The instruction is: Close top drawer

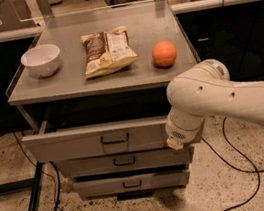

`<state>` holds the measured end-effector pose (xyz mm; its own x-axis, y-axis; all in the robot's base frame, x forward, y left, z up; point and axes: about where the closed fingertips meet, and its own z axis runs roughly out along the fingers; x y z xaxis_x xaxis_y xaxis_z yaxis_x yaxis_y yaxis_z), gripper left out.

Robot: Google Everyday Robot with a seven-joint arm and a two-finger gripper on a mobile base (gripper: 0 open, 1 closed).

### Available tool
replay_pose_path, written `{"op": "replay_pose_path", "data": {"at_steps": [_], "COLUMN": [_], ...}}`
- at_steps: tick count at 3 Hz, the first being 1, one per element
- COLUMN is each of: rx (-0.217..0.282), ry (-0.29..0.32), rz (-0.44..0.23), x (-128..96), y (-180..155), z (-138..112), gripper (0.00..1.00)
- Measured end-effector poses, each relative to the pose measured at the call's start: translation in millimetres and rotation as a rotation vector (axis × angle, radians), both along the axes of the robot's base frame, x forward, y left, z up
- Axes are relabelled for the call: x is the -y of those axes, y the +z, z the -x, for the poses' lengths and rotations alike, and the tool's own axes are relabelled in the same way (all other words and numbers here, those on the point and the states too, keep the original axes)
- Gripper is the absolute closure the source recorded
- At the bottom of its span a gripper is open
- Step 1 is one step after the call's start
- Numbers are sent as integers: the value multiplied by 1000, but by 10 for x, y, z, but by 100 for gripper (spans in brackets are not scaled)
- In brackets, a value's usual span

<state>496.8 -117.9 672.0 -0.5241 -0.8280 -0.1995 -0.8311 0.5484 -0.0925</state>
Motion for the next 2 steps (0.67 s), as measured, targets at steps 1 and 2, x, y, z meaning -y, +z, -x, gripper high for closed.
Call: {"op": "replay_pose_path", "data": {"at_steps": [1,2], "rx": [28,46], "ry": [10,16], "rz": [6,12], "x": [-149,-251], "y": [62,45], "z": [-242,-345], "gripper": [100,100]}}
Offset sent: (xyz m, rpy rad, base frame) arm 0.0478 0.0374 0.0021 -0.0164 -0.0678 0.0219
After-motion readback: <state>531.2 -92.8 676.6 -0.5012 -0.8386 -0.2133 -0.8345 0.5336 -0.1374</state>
